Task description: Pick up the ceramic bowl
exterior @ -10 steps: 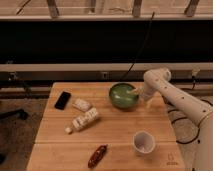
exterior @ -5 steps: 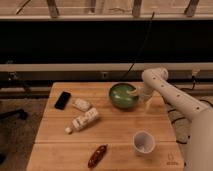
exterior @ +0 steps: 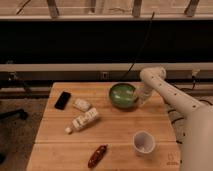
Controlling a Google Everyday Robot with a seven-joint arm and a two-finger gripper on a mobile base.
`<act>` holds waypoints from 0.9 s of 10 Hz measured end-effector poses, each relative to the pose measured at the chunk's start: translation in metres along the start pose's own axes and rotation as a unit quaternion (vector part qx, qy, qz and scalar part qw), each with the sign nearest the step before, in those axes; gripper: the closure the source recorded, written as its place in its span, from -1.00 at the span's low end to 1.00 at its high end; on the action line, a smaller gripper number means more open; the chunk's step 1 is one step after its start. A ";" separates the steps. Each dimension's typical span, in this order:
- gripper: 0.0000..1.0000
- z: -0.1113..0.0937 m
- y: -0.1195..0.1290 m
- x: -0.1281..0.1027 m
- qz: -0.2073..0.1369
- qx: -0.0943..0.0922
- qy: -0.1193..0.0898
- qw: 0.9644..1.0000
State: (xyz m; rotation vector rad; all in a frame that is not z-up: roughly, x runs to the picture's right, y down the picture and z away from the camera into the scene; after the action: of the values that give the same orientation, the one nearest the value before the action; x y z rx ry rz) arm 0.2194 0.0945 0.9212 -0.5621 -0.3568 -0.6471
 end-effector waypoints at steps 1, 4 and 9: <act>0.62 -0.001 0.001 -0.001 -0.002 0.000 0.000 1.000; 1.00 -0.010 0.004 -0.003 -0.006 0.021 0.001 1.000; 1.00 -0.049 0.001 -0.005 -0.015 0.107 -0.006 0.994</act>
State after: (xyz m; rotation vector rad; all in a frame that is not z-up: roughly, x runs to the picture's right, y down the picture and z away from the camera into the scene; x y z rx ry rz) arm 0.2228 0.0682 0.8793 -0.3559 -0.4403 -0.6245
